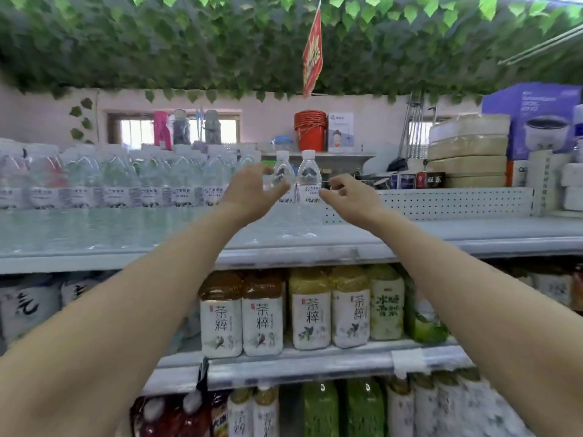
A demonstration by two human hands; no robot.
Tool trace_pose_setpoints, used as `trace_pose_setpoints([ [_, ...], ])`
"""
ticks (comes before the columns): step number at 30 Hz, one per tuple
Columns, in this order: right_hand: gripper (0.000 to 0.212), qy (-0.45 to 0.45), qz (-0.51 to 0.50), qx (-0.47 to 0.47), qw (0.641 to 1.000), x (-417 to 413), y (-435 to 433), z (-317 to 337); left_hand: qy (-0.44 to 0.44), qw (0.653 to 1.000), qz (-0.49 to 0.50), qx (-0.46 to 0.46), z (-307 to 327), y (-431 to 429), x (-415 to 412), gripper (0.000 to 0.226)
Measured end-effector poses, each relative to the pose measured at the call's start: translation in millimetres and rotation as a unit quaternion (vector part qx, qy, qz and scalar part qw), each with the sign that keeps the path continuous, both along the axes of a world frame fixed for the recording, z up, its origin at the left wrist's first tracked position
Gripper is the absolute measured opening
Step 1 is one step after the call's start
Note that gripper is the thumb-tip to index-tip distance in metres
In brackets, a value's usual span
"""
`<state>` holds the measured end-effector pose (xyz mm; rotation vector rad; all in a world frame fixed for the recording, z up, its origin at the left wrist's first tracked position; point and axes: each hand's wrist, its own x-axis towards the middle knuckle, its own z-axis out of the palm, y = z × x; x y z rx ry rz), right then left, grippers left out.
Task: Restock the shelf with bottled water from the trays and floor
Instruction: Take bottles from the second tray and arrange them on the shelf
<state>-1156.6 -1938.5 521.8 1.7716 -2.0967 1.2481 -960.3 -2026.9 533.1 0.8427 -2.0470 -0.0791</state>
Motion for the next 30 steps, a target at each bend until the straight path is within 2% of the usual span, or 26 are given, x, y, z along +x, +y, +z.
trace_pose_setpoints([
  [3,0.059,0.012,-0.004,-0.001,1.000,36.4,34.9,-19.6,0.034,0.998,-0.007,0.050,-32.3,23.1,36.1,0.058],
  [7,0.061,0.021,0.001,0.018,1.000,75.0,72.4,-50.0,0.029,0.994,0.006,0.109,-72.8,49.0,70.5,0.060],
  [14,0.062,0.064,-0.031,0.086,0.994,118.2,110.8,-113.7,-0.026,0.993,0.049,0.106,-142.8,96.6,112.2,0.061],
  [19,0.062,0.070,-0.011,0.125,0.990,129.9,116.7,-145.1,-0.067,0.987,0.089,0.118,-179.3,114.0,123.6,0.058],
  [25,0.063,0.063,0.017,0.184,0.981,124.1,100.2,-185.1,-0.083,0.972,0.099,0.196,-221.7,114.3,114.3,0.056],
  [30,0.060,0.057,0.037,0.247,0.967,113.7,80.3,-248.7,-0.105,0.952,0.119,0.260,-290.2,99.2,106.9,0.056],
])
